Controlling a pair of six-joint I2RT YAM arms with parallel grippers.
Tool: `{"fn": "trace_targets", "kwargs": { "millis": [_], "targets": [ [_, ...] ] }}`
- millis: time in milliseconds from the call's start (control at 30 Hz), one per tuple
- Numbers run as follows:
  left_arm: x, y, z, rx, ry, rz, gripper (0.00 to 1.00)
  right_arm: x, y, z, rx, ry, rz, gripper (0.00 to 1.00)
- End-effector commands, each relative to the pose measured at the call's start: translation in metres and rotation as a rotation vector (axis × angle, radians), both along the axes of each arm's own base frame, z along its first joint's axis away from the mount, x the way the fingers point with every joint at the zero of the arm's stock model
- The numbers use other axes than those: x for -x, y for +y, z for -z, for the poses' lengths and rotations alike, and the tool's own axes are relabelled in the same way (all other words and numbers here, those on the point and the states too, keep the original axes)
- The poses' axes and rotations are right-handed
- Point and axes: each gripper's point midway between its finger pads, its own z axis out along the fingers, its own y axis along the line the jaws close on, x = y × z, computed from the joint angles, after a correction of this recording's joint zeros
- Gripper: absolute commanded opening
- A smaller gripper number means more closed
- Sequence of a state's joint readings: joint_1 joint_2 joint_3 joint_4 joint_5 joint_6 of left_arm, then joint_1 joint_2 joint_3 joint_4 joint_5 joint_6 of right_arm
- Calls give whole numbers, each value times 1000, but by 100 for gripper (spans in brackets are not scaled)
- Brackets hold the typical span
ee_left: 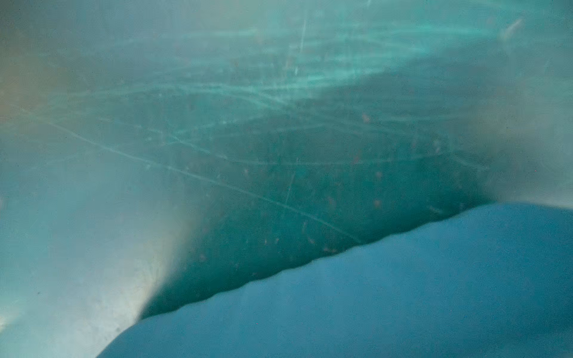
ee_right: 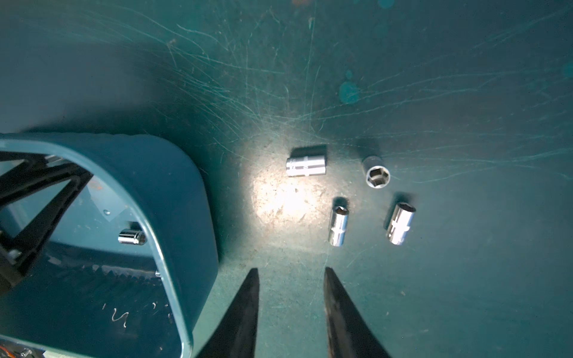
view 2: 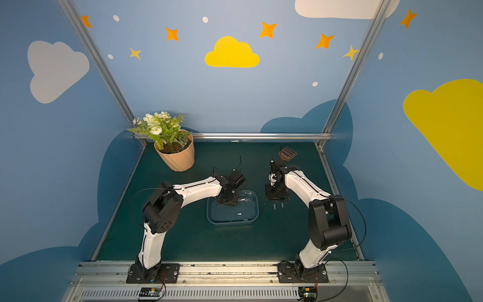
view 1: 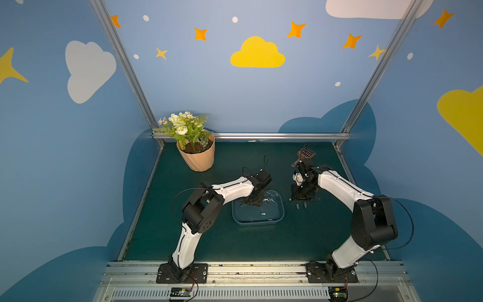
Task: Take out the socket from the storage box
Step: Pick up the socket head from the storage box.
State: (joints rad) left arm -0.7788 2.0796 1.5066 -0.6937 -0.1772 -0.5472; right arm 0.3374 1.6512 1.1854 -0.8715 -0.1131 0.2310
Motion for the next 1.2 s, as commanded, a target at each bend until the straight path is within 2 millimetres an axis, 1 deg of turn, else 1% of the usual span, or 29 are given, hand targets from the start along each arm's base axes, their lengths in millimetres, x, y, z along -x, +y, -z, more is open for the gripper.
{"fn": "trace_targets", "kwargs": {
  "millis": [0,233,367,500,733,900,1167],
  "targets": [
    [-6,-1,7,21,-15,-61,44,5,2,1,-4,7,-8,36],
    [-9,-2,13,41,-23,-113,41,10,3,5,-5,19,-14,35],
    [-6,1,19,26,-16,-126,36,10,2,6,-4,19,-17,35],
    [-4,3,20,20,-14,-130,31,11,2,8,-5,22,-18,35],
    [1,4,16,20,-14,-121,26,14,2,10,-6,27,-19,35],
    [1,2,12,25,-25,-107,21,14,2,12,-8,29,-17,35],
    [0,-2,14,34,-26,-96,10,15,1,14,-2,35,-17,35]
  ]
}}
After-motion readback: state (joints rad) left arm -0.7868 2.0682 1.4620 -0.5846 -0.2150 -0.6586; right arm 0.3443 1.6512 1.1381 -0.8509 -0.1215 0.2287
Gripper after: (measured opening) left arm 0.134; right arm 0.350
